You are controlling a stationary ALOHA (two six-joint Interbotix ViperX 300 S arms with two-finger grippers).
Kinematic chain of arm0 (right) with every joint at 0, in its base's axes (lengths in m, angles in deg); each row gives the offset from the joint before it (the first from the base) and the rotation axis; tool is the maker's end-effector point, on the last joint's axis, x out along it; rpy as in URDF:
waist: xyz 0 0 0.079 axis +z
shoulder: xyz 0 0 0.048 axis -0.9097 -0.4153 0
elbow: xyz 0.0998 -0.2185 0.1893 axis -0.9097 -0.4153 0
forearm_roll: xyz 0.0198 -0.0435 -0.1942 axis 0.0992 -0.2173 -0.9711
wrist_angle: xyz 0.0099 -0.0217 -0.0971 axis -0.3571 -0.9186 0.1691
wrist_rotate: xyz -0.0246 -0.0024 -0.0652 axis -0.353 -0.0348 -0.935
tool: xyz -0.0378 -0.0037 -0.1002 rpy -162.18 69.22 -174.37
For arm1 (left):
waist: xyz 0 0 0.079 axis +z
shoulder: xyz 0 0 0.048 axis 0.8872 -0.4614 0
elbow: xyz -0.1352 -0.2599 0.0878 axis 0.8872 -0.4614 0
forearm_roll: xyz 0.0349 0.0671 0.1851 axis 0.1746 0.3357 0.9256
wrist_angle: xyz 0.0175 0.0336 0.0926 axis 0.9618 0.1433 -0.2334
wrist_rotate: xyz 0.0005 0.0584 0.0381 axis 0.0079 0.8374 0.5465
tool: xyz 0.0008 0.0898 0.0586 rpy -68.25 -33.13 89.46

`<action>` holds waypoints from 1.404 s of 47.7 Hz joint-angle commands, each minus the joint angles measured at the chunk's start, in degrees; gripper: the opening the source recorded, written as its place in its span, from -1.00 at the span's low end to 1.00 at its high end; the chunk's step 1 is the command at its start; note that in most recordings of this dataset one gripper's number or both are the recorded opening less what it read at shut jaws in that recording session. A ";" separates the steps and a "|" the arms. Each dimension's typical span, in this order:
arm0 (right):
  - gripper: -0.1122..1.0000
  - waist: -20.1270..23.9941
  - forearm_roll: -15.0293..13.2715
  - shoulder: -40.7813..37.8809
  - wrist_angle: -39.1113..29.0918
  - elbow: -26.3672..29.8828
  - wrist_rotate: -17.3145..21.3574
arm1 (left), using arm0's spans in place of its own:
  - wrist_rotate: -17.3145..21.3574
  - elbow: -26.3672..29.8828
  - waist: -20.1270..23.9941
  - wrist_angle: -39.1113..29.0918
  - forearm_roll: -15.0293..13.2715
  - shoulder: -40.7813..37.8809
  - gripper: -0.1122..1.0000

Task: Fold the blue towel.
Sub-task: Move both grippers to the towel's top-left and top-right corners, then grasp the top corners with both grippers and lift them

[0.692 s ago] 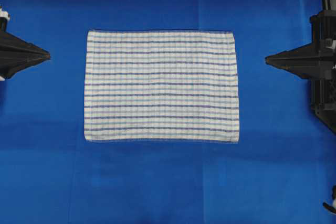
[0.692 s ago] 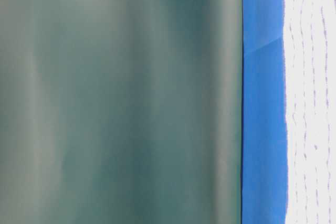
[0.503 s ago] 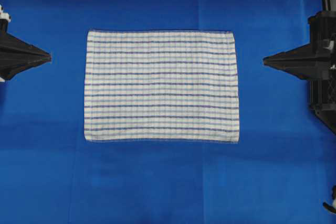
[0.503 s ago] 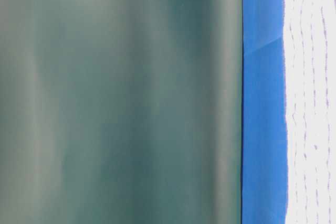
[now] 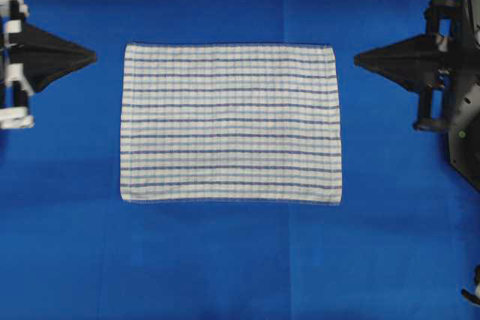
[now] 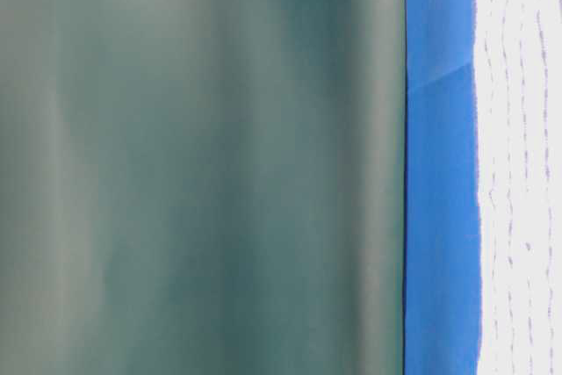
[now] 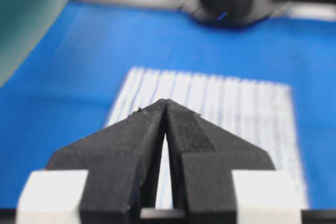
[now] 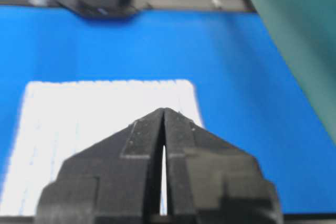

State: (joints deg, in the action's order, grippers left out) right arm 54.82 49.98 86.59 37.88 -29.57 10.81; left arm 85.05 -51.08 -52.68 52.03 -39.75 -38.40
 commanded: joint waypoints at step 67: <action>0.29 -15.38 5.19 -46.05 18.19 -0.88 0.00 | -0.97 2.02 16.35 18.46 -0.62 -49.48 0.47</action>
State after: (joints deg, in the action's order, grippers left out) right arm 39.53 54.99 40.54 55.37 -31.06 10.99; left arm 84.17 -49.50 -36.16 70.13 -40.27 -88.32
